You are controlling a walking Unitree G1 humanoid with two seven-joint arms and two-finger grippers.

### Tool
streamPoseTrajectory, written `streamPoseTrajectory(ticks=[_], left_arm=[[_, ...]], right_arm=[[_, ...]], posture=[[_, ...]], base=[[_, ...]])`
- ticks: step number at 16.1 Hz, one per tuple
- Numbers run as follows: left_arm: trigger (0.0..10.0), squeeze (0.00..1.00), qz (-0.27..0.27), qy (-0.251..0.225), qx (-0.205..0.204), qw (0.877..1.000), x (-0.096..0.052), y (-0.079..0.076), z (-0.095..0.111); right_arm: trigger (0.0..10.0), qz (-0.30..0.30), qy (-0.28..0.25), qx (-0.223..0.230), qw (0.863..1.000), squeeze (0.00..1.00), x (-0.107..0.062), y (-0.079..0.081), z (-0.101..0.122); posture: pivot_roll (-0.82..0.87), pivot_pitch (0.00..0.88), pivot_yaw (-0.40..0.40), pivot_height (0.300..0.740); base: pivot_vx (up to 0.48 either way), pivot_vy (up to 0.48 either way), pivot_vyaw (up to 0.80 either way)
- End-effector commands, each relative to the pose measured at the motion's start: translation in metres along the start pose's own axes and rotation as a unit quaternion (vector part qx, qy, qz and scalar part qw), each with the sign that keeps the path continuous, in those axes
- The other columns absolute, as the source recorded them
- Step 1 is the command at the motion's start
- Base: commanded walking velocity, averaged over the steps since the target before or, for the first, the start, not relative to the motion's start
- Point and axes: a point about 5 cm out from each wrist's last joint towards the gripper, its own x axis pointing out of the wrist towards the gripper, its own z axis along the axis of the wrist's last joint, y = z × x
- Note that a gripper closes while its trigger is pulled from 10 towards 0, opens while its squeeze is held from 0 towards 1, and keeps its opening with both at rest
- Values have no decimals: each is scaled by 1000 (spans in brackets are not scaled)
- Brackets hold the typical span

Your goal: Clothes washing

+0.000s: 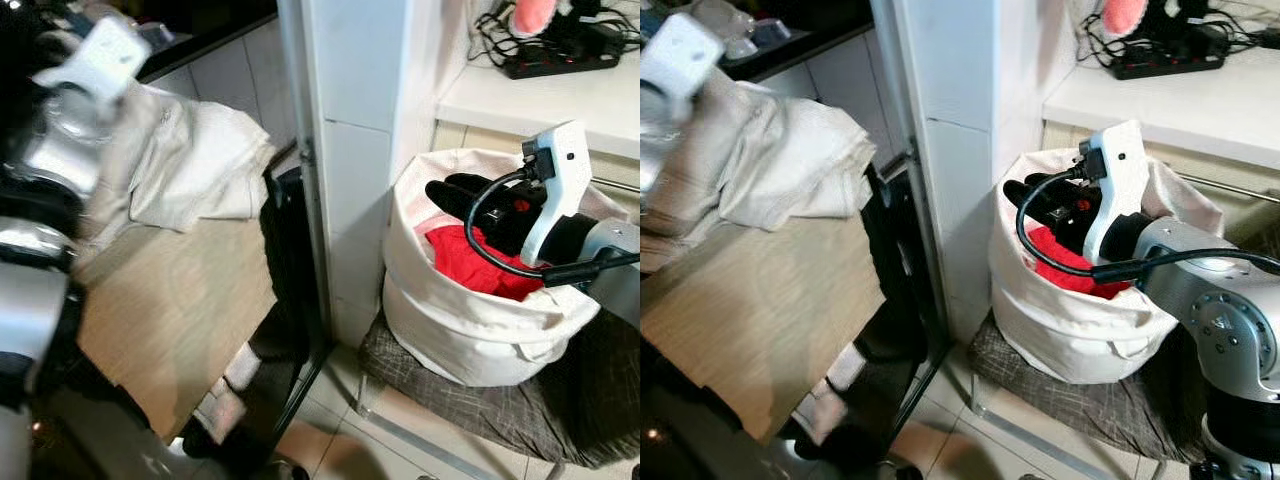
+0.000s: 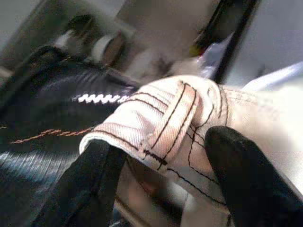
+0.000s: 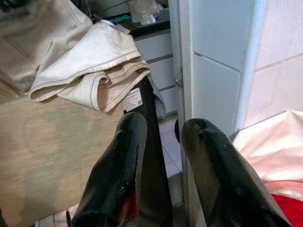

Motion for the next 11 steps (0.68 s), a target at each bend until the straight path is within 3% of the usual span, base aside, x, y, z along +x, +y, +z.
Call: streamPoseTrajectory(ticks=[1, 2, 3, 4, 6, 7, 8, 9, 11], left_arm=[[10000, 0, 17, 2, 22, 1000, 2, 13, 3], [10000, 0, 8, 17, 61, 998, 3, 12, -5], [10000, 0, 13, 22, 72, 997, 3, 13, -8], [10000, 0, 67, 8, 73, 995, 4, 30, -2], [10000, 0, 185, -72, 50, 979, 2, 71, 37], [10000, 0, 193, -83, 52, 976, 1, 77, 45], [10000, 0, 77, -29, 34, 996, 5, 50, 31], [10000, 0, -32, 25, 28, 999, 5, 19, 14], [10000, 0, -142, 102, 1, 985, -6, -41, -24]], right_arm=[[10000, 16, -4, -7, 1000, 0, 4, 5, 3], [10000, 25, 3, -10, 1000, 0, 11, 8, 0], [10000, 25, 6, -13, 1000, 0, 14, 8, 0], [10000, 19, 3, -17, 1000, 0, 21, 6, 3], [10000, 11, -19, -26, 999, 0, 29, 2, 16], [10000, 8, -30, -21, 999, 0, 32, 1, 20], [10000, 13, -30, -21, 999, 0, 34, 2, 20], [10000, 16, -28, -22, 999, 0, 36, 3, 19], [10000, 33, -14, -19, 999, 0, 37, 12, 9]], posture=[[-109, 0, 127, 740], [-99, 0, 114, 740], [-94, 0, 109, 740], [-96, 0, 108, 740], [-87, 0, 101, 740], [-80, 0, 101, 740], [-74, 0, 99, 740], [-67, 0, 100, 740], [-75, 0, 105, 740]], base=[[0, 0, 0], [0, 0, 0], [0, 0, 0], [0, 0, 0], [0, 0, 0], [0, 0, 0], [0, 0, 0], [0, 0, 0], [0, 0, 0]])
